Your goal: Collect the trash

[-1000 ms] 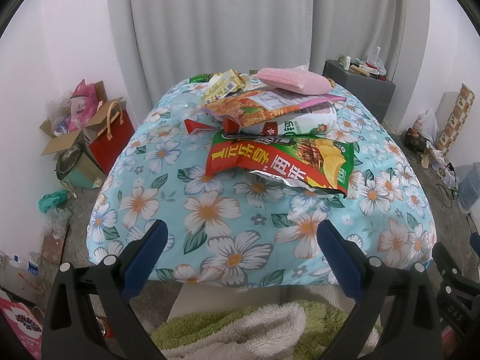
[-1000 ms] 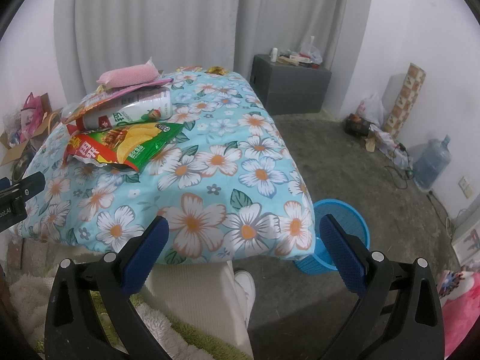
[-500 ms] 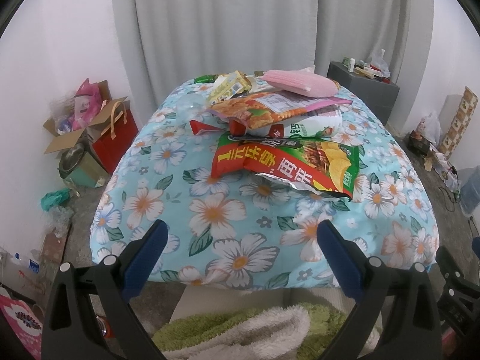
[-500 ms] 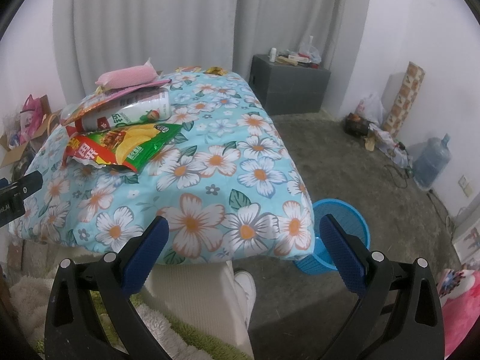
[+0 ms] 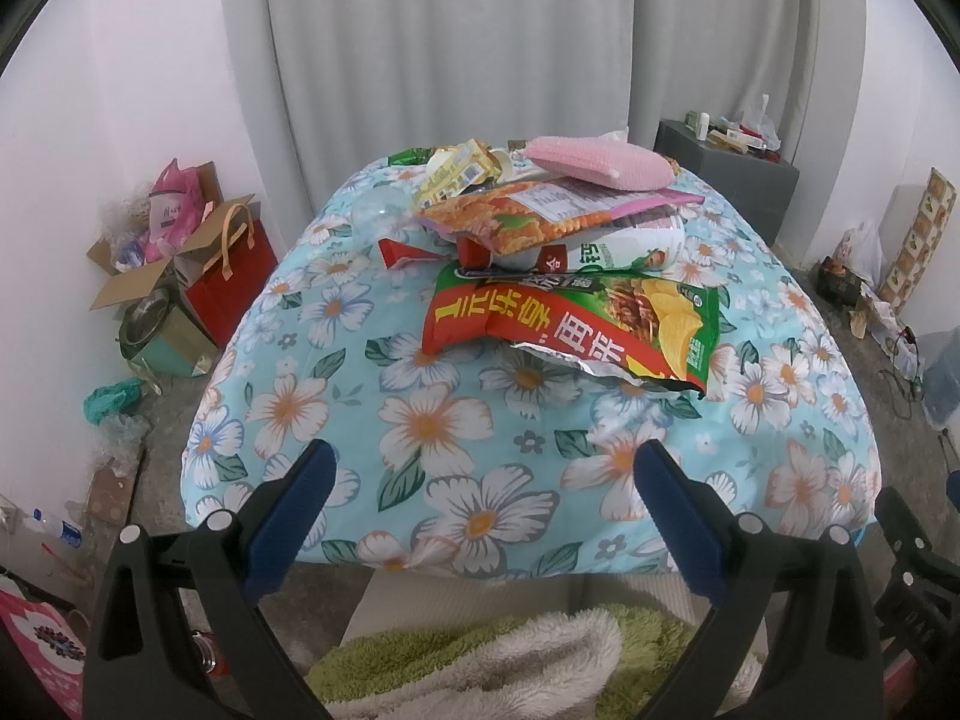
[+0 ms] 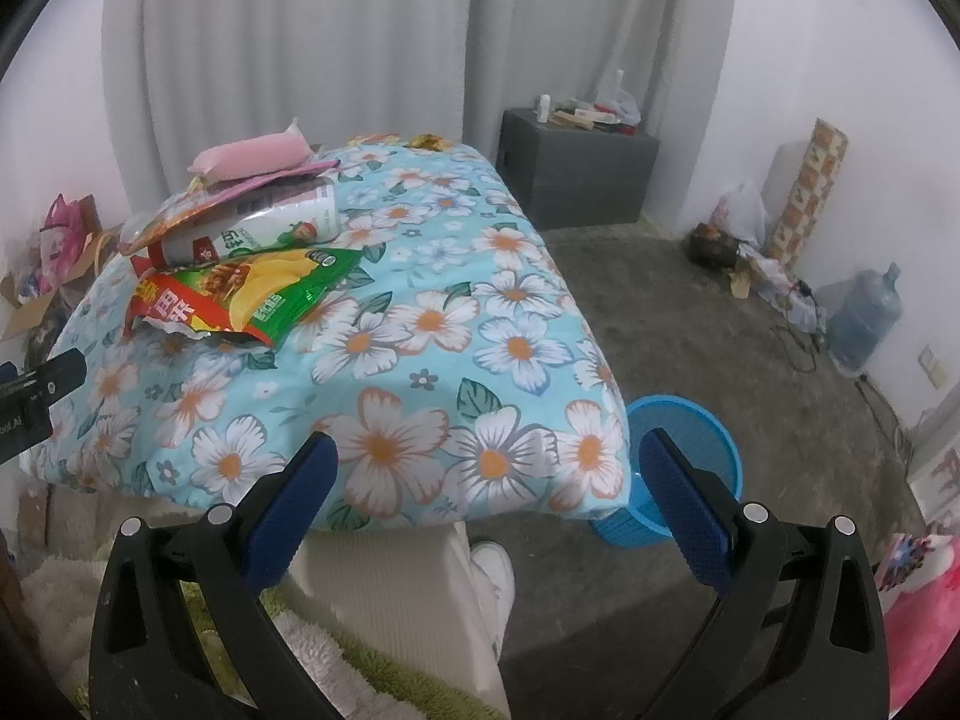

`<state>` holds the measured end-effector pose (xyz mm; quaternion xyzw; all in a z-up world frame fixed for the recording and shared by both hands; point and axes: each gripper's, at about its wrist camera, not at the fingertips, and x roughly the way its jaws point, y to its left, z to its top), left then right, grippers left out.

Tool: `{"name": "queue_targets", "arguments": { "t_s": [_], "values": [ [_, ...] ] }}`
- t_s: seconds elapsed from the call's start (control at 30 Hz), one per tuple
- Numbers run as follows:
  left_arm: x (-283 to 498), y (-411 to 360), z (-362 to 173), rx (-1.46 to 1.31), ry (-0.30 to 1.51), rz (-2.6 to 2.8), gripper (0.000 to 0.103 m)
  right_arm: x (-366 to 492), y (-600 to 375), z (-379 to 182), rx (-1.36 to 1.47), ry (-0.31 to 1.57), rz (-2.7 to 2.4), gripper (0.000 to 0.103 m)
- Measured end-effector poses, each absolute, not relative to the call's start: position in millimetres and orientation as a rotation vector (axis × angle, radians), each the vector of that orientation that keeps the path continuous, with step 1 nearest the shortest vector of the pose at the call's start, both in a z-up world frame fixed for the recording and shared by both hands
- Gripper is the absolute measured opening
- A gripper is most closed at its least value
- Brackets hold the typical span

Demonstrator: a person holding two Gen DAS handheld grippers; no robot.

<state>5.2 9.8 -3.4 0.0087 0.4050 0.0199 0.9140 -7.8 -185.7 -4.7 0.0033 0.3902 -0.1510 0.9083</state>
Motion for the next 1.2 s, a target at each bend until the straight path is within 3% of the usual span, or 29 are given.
{"name": "queue_targets", "arguments": {
  "t_s": [0.37,0.7,0.93,1.2],
  "values": [
    [10.8,7.9,-7.5,0.033,0.840,0.019,0.098,-2.3,-189.2,-2.7,0.022,0.806,-0.319,0.096],
    [58.0,18.6,18.1,0.154,0.738,-0.038,0.098,32.7,-208.5,26.0,0.088,0.698,-0.301,0.096],
    [101.8,81.1,37.7,-0.037,0.654,-0.163,0.098,72.5,-206.7,43.0,0.146,0.641,-0.207,0.096],
    [164.7,160.2,22.6,-0.303,0.709,-0.109,0.097,149.5,-171.8,79.7,0.134,0.637,0.029,0.096]
  ]
}}
